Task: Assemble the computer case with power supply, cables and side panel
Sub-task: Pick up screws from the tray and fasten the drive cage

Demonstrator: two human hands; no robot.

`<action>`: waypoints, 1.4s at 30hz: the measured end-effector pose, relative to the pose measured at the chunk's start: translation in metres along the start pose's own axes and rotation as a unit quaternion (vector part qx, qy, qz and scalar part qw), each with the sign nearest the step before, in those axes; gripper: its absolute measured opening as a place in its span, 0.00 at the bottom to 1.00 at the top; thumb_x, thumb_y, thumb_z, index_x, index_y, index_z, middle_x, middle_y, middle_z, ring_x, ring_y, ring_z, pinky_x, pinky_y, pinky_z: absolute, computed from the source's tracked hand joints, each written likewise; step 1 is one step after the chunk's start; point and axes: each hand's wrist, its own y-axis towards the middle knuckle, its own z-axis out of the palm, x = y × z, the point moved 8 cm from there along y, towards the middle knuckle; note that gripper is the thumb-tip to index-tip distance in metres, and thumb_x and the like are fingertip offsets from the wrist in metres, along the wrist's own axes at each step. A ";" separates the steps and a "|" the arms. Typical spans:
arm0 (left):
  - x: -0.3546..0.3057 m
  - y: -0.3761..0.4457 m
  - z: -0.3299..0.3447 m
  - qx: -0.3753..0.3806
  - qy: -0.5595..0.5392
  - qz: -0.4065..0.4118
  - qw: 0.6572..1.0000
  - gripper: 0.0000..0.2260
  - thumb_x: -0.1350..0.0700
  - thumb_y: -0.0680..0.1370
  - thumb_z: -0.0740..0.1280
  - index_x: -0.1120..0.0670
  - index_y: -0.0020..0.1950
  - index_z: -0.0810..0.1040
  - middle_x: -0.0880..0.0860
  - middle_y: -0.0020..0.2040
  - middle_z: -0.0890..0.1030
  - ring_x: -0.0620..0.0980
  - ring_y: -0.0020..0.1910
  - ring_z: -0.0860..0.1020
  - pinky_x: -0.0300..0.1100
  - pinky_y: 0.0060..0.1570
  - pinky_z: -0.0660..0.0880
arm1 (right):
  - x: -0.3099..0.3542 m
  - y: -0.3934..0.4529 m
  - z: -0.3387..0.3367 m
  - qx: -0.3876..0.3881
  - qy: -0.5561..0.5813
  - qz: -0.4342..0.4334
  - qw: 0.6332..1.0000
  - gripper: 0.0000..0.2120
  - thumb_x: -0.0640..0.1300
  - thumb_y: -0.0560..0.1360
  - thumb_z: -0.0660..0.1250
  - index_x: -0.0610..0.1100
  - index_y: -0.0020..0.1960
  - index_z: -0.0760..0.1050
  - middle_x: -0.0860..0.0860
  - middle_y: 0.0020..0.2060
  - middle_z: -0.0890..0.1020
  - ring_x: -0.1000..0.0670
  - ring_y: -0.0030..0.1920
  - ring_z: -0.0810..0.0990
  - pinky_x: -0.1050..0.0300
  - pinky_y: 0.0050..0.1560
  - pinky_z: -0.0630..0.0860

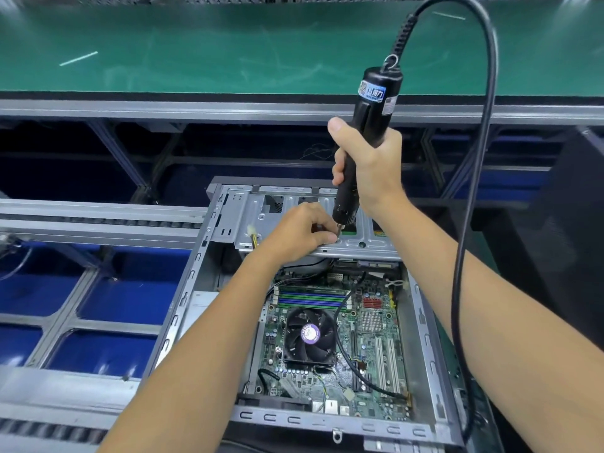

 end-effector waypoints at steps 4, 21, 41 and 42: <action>-0.001 -0.001 0.000 0.004 -0.001 0.004 1.000 0.03 0.59 0.74 0.73 0.57 0.47 0.84 0.40 0.40 0.74 0.37 0.42 0.72 0.35 0.48 0.67 | 0.001 -0.001 0.002 0.001 -0.005 -0.009 1.000 0.17 0.47 0.73 0.72 0.46 0.30 0.71 0.46 0.23 0.72 0.47 0.22 0.70 0.57 0.27 0.71; 0.007 -0.001 0.000 0.005 -0.068 -0.035 0.997 0.16 0.63 0.74 0.72 0.43 0.34 0.76 0.43 0.37 0.72 0.37 0.36 0.72 0.27 0.41 0.66 | 0.002 -0.006 0.011 0.058 -0.041 -0.032 0.997 0.15 0.41 0.72 0.70 0.38 0.30 0.70 0.43 0.23 0.72 0.44 0.23 0.70 0.56 0.30 0.71; 0.001 -0.006 0.000 0.016 -0.082 -0.047 0.995 0.02 0.65 0.72 0.72 0.60 0.44 0.84 0.50 0.43 0.75 0.51 0.43 0.77 0.41 0.45 0.74 | 0.002 -0.008 0.017 0.106 -0.028 -0.036 0.993 0.12 0.39 0.71 0.69 0.35 0.34 0.71 0.43 0.24 0.72 0.45 0.22 0.70 0.56 0.29 0.71; 0.000 -0.006 0.001 0.017 -0.077 -0.046 0.996 0.02 0.64 0.72 0.73 0.60 0.44 0.84 0.50 0.44 0.75 0.51 0.43 0.77 0.41 0.46 0.74 | 0.002 -0.008 0.016 0.105 -0.025 -0.036 0.994 0.14 0.41 0.72 0.70 0.34 0.33 0.71 0.43 0.24 0.72 0.44 0.22 0.70 0.56 0.29 0.71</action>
